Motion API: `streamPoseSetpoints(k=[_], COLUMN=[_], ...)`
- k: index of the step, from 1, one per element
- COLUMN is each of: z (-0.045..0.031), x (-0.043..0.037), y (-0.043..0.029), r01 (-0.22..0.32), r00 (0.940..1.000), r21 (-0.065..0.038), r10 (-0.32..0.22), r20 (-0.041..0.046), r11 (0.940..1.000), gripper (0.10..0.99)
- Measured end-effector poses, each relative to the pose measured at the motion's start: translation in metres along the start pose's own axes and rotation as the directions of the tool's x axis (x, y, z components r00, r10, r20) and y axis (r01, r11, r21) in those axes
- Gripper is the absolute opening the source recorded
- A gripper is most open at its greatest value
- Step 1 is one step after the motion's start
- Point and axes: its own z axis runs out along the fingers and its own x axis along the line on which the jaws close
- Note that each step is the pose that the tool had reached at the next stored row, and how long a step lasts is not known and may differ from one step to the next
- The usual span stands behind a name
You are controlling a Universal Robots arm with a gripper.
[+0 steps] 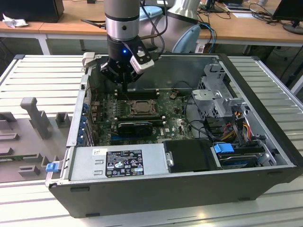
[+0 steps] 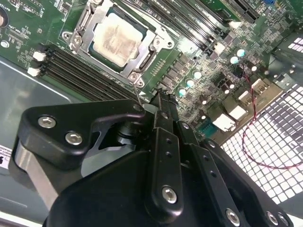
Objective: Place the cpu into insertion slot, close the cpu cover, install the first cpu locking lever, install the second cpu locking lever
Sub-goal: 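Install the first cpu locking lever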
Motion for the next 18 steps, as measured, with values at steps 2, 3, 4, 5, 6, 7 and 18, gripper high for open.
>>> streamPoseSetpoints(k=[2,3,4,5,6,7,18], z=[0.0000,0.0001,0.0005,0.0017,0.0027,0.0048,0.0126], x=[0.0041,0.0097,0.0157,0.0187,0.0201,0.0209,0.0146], y=[0.0004,0.0008,0.0013,0.0022,0.0030,0.0039,0.0248], r01=[0.000,0.000,0.000,-0.001,-0.002,-0.007,-0.011], r00=[1.0000,1.0000,1.0000,1.0000,1.0000,1.0000,0.9999], r21=[0.000,0.000,0.000,0.000,0.000,0.000,-0.002], r10=[0.000,0.000,0.000,0.001,0.002,0.007,0.011], r20=[0.0000,0.0000,0.0001,0.0004,0.0003,0.0004,0.0006], r11=[1.0000,1.0000,1.0000,1.0000,1.0000,1.0000,0.9999], gripper=[0.106,0.106,0.106,0.106,0.106,0.106,0.106])
